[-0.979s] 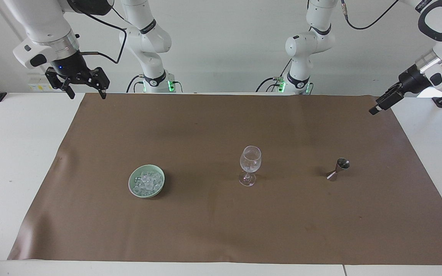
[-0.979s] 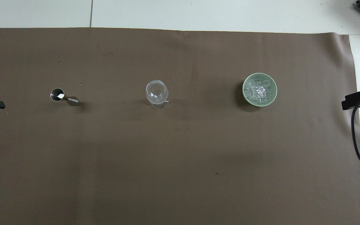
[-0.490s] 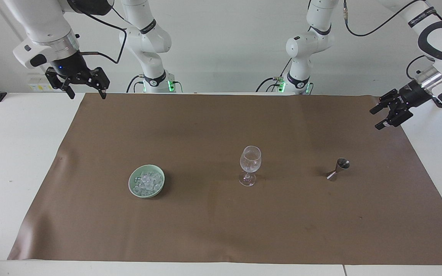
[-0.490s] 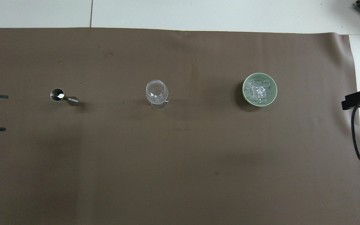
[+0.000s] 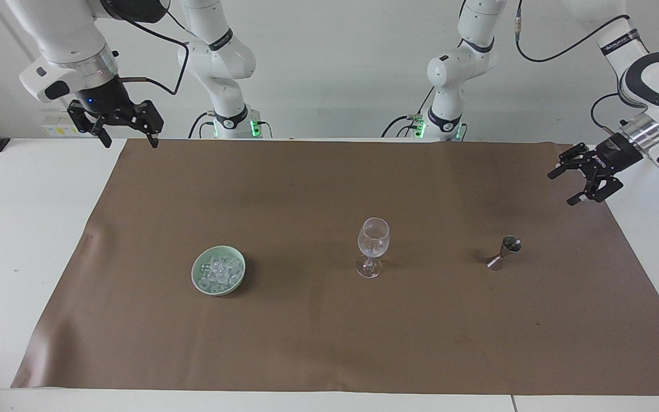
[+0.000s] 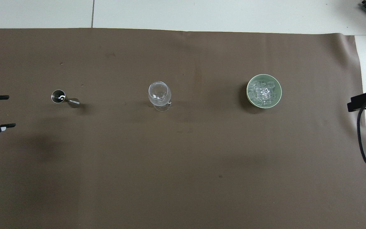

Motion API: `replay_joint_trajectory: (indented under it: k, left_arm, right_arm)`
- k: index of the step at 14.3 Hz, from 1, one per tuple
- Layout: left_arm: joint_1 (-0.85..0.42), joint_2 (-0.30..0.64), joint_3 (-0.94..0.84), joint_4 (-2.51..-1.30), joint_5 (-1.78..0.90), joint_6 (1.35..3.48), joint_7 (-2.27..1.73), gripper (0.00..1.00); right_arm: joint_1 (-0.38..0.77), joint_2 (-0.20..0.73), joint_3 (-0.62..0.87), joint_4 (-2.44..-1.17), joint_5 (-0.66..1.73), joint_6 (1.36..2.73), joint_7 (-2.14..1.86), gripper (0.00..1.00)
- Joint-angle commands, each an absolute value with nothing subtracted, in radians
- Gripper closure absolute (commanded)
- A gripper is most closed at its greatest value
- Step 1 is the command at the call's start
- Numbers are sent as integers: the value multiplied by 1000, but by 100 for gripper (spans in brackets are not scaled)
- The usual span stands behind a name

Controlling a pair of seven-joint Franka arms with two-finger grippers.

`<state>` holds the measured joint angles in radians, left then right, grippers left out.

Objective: Pour wine and add ice with both arms
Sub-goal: 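Move the open left gripper toward the small silver metal cup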

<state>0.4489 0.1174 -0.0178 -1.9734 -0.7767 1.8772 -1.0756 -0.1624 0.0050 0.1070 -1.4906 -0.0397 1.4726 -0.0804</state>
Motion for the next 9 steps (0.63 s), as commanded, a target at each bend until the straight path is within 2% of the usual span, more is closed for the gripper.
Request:
replay_joint_trajectory:
  k: [1, 6, 9]
  left_arm:
    - [462, 101, -26, -2086, -882, 1985, -1100, 0]
    - [451, 97, -26, -2169, -1060, 2036, -1100, 0]
    - [465, 182, -26, -2177, -1173, 2002, -978, 0]
  right_arm:
    - [-166, -14, 109, -1513, -23, 1479, -67, 0]
    - [-166, -14, 109, -1513, -23, 1479, -67, 0]
    - [-166, -14, 109, -1513, -23, 1479, -67, 0]
